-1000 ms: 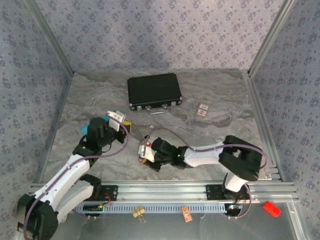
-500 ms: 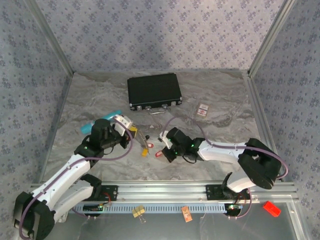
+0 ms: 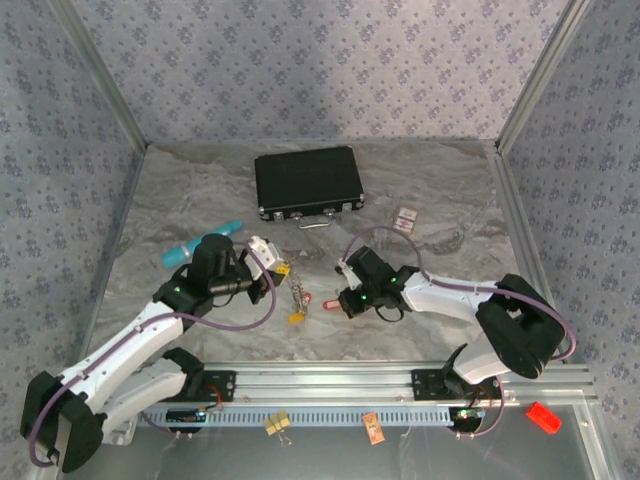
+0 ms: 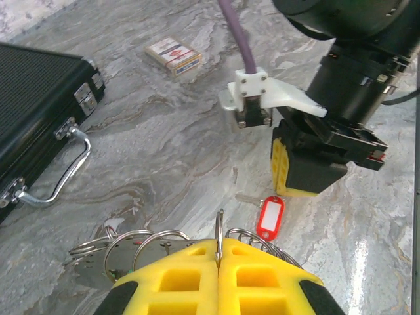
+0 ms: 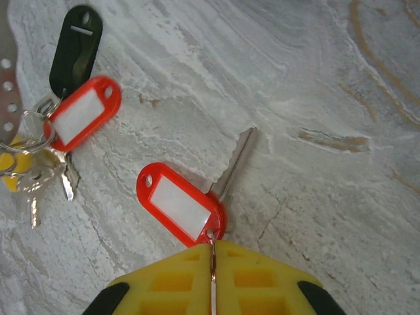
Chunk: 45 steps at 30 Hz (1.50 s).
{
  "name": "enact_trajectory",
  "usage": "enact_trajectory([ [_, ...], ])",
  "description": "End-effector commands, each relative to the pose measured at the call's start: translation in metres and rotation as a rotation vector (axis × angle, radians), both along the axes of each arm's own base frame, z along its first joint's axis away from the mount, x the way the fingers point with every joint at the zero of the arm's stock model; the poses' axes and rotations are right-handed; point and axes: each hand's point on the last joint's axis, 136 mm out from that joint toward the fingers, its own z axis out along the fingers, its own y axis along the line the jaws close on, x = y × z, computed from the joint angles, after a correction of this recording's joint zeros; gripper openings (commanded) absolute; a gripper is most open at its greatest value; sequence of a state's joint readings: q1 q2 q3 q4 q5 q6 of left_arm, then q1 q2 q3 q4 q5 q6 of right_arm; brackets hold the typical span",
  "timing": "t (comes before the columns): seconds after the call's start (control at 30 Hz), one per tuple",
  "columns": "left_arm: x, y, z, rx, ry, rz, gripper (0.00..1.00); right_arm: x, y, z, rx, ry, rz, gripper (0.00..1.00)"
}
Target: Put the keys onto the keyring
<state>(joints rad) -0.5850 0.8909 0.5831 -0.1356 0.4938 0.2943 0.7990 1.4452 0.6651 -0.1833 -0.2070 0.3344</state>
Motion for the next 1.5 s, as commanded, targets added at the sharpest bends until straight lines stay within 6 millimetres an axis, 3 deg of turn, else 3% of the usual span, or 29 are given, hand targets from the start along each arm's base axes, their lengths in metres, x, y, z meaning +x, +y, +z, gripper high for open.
enact_trajectory([
  [0.0, -0.007, -0.009, 0.018, -0.014, -0.066, -0.098, 0.00, 0.000, 0.002, 0.004, 0.014, 0.049, -0.038, 0.20],
  [0.23, -0.007, -0.008, 0.011, -0.013, -0.076, -0.095, 0.00, 0.007, -0.002, 0.017, 0.037, 0.048, -0.116, 0.43],
  [0.43, -0.007, -0.008, 0.009, -0.021, -0.085, -0.090, 0.00, 0.007, -0.017, 0.019, 0.013, 0.087, -0.226, 0.53],
  [0.67, -0.008, -0.008, 0.008, -0.024, -0.085, -0.095, 0.00, -0.003, -0.013, 0.011, -0.069, 0.075, -0.160, 0.47],
  [0.87, -0.010, -0.007, 0.006, -0.017, -0.087, -0.101, 0.00, -0.002, -0.018, 0.006, -0.217, -0.113, -0.024, 0.44],
  [1.17, -0.010, -0.008, 0.006, -0.021, -0.083, -0.102, 0.00, 0.007, -0.008, 0.022, -0.090, -0.628, 0.093, 0.40],
  [1.33, -0.009, -0.009, 0.003, -0.016, -0.075, -0.105, 0.00, 0.002, -0.012, 0.004, -0.074, -0.608, 0.157, 0.42],
  [1.47, -0.009, -0.009, 0.003, -0.014, -0.070, -0.109, 0.00, 0.002, -0.013, 0.002, 0.010, -0.607, 0.173, 0.42],
])
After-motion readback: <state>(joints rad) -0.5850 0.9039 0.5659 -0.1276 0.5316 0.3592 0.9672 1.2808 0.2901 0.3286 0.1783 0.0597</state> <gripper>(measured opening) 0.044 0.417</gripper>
